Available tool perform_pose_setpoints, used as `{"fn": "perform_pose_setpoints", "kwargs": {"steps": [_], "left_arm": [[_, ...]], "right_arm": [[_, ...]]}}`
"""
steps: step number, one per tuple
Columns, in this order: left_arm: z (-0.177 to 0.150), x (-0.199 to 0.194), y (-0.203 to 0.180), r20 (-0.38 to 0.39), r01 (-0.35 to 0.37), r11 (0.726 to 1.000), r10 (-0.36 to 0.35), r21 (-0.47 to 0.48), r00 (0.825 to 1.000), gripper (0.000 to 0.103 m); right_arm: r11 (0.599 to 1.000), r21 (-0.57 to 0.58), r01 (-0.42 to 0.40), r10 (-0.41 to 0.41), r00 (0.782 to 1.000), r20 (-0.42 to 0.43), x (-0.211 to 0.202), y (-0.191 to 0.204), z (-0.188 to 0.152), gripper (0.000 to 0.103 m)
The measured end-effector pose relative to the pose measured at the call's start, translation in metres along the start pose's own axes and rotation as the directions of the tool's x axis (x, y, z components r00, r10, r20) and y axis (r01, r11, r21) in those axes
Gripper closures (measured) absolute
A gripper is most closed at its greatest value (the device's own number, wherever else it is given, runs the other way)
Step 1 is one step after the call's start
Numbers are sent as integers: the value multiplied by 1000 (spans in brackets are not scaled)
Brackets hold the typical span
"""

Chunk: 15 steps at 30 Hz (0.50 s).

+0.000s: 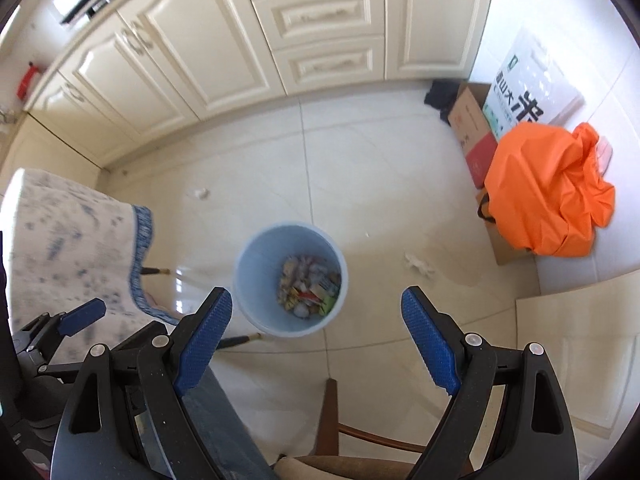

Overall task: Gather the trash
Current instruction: 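Move both open grippers back over the table toward the chocolate bar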

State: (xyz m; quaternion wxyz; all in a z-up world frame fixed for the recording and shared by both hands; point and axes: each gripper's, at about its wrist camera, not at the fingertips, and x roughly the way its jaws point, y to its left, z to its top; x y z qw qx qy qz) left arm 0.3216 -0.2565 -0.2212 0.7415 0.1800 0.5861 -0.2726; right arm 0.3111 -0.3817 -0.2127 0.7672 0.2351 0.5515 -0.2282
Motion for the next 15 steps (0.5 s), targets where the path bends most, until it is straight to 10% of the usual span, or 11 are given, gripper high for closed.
{"fn": "perform_pose_setpoints", "kwargs": {"steps": [15], "left_arm": [[-100,-140,62,233,-8,993,35,-117,972,18]], "right_arm": [[981,-161,-108,126,987,105,-69,72,-12,15]]}}
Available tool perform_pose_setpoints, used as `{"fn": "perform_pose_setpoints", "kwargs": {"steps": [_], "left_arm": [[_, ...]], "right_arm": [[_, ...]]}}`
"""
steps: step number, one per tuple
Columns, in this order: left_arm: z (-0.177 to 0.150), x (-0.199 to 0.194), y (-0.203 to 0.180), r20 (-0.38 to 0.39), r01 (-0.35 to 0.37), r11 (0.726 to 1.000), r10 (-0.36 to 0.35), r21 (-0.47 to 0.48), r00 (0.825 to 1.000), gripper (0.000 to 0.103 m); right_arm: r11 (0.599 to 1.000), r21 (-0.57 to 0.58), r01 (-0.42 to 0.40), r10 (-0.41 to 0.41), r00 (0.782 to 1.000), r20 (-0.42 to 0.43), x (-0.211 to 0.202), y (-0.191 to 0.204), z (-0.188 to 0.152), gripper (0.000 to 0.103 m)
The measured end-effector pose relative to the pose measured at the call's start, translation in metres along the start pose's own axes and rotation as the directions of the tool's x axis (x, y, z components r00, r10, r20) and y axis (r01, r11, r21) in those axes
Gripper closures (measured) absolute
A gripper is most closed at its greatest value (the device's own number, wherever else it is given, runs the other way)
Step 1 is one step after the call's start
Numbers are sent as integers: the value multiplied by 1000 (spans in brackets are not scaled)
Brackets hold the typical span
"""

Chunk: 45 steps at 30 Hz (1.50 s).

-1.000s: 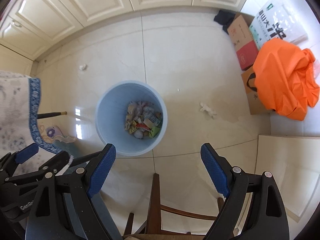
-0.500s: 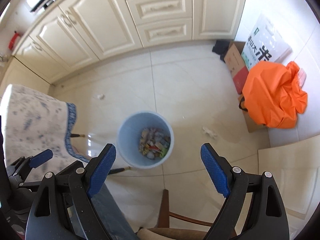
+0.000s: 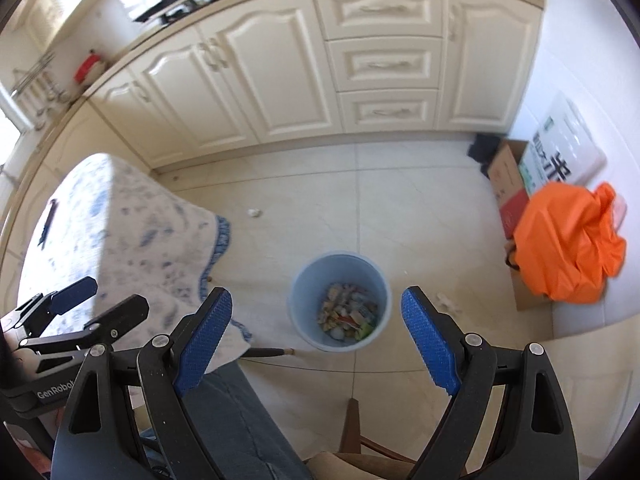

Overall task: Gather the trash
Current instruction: 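Move both open grippers back over the table toward the chocolate bar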

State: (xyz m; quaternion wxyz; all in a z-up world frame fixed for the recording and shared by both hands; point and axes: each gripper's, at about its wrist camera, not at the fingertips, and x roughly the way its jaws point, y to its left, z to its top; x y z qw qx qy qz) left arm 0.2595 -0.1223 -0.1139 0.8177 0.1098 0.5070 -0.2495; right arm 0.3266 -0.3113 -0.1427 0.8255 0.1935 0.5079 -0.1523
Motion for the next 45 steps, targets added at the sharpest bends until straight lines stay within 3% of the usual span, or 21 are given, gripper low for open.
{"fn": "perform_pose_setpoints", "kwargs": {"steps": [9,17,23,28,38,45], "left_arm": [[-43,-59,50,31,-78,992,81,-100,996,18],[-70,-97,95,19,-141,967,148,-214,989,18],[-94,-125,127,20,-173,940,187,-293,982,17],[-102,-141,159,34,-158,915,184,-371,982,16],[-118,-154,221,14,-214,855,250,-473,968,16],[-119,-155,265,8,-238,814,286,-530,958,12]], "right_arm": [[989,-120,-82,83,997,6,-7,62,3,15],[958,-242,-155,153,988,-26,-3,127,-5,15],[925,-328,-195,182,981,-68,3,177,-10,15],[899,-383,-213,199,977,-77,6,215,-13,15],[820,-486,-302,249,953,-171,22,296,-19,15],[788,-536,-302,226,953,-204,42,358,-10,15]]}}
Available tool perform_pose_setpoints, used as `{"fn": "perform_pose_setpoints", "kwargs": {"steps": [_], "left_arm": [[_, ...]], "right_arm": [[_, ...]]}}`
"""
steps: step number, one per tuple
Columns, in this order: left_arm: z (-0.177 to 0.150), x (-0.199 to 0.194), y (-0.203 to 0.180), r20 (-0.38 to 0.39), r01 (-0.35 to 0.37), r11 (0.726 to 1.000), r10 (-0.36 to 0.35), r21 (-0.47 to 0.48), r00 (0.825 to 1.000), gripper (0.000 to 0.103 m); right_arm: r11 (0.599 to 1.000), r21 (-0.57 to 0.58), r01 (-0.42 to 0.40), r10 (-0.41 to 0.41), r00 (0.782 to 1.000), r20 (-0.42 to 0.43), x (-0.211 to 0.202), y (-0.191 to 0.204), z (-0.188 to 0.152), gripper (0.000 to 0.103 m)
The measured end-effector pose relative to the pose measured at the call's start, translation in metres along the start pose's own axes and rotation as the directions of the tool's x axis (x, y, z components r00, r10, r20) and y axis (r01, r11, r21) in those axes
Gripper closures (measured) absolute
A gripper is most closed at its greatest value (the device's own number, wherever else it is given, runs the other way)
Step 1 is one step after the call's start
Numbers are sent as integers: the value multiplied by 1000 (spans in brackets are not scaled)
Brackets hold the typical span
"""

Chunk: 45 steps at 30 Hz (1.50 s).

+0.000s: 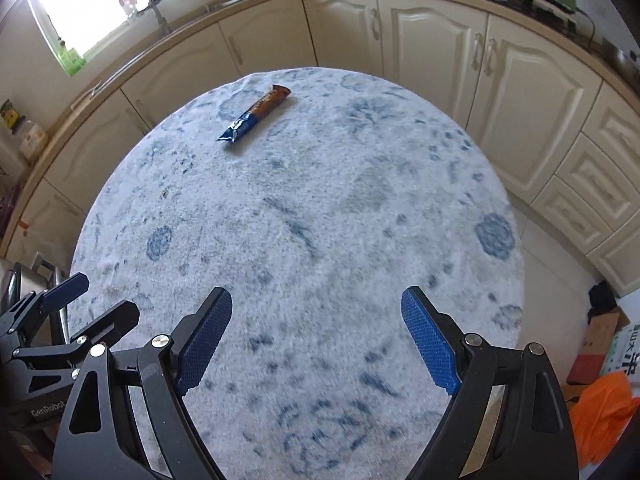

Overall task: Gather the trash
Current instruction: 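Move both open grippers back over the table toward the chocolate bar, then grasp the blue-wrapped chocolate bar with the right gripper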

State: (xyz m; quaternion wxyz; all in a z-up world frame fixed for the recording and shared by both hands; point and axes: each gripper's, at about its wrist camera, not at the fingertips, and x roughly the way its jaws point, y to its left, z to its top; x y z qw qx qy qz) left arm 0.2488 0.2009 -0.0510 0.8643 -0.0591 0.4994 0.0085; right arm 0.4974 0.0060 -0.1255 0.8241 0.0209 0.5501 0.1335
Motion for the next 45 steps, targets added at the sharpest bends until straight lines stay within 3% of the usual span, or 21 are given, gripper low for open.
{"fn": "perform_pose_setpoints", "kwargs": {"steps": [12,27,34,38,42,43,45], "left_arm": [[52,55,44,-23,-18,998,17,-68,1000,12],[105,116,68,-21,-102,993,101,-67,995,12],[116,122,83,1,-123,990,123,-74,992,12],[120,128,94,-2,-139,986,140,-87,990,12],[121,130,104,-10,-134,985,134,-112,991,12],[121,131,106,-12,-135,984,134,-115,991,12],[120,131,110,-15,-137,982,136,-128,991,12]], "right_arm": [[998,-44,-41,37,994,-103,69,40,72,15],[999,-37,3,-8,988,-151,122,60,150,15],[998,-59,35,-43,988,-151,141,74,171,22],[997,-71,40,-52,984,-172,155,82,173,32],[989,-125,84,-97,991,-95,159,94,175,63],[985,-147,94,-107,991,-84,160,98,174,66],[983,-169,66,-81,993,-82,159,103,170,84]]}}
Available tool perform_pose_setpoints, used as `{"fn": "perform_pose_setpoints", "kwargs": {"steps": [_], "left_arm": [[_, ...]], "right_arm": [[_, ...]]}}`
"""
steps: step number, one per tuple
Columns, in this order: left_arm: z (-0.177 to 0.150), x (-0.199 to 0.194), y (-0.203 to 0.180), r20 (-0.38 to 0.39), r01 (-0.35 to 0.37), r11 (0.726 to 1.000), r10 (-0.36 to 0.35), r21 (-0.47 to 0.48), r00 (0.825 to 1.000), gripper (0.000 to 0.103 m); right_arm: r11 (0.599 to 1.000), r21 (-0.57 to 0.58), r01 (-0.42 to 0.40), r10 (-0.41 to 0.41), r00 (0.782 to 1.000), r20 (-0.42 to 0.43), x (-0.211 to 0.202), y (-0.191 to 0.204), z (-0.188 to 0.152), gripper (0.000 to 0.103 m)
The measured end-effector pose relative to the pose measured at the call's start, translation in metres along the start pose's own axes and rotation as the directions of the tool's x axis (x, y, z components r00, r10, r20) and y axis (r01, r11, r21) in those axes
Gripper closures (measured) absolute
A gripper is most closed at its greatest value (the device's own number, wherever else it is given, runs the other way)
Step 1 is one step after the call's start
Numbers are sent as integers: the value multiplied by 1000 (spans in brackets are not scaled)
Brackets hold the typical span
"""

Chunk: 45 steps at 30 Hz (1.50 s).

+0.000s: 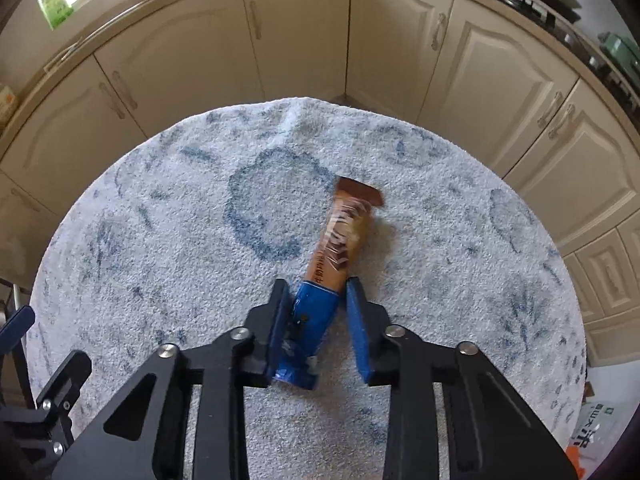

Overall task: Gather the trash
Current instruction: 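Grasp the blue-wrapped chocolate bar with the right gripper, then hand the chocolate bar from the right gripper into the left gripper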

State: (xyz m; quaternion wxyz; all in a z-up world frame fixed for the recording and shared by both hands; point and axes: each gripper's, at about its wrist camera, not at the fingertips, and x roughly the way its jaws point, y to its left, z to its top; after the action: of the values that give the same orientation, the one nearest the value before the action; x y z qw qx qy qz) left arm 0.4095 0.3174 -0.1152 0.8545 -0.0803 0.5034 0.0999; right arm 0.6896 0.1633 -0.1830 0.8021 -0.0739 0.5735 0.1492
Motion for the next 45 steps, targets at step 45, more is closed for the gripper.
{"fn": "perform_pose_setpoints", "kwargs": {"steps": [45], "left_arm": [[-221,-165,-51,-40,116,993,-116,11,992,12]], "right_arm": [[953,-193,-235,222,971,-90,-136,-4,-281,50]]}}
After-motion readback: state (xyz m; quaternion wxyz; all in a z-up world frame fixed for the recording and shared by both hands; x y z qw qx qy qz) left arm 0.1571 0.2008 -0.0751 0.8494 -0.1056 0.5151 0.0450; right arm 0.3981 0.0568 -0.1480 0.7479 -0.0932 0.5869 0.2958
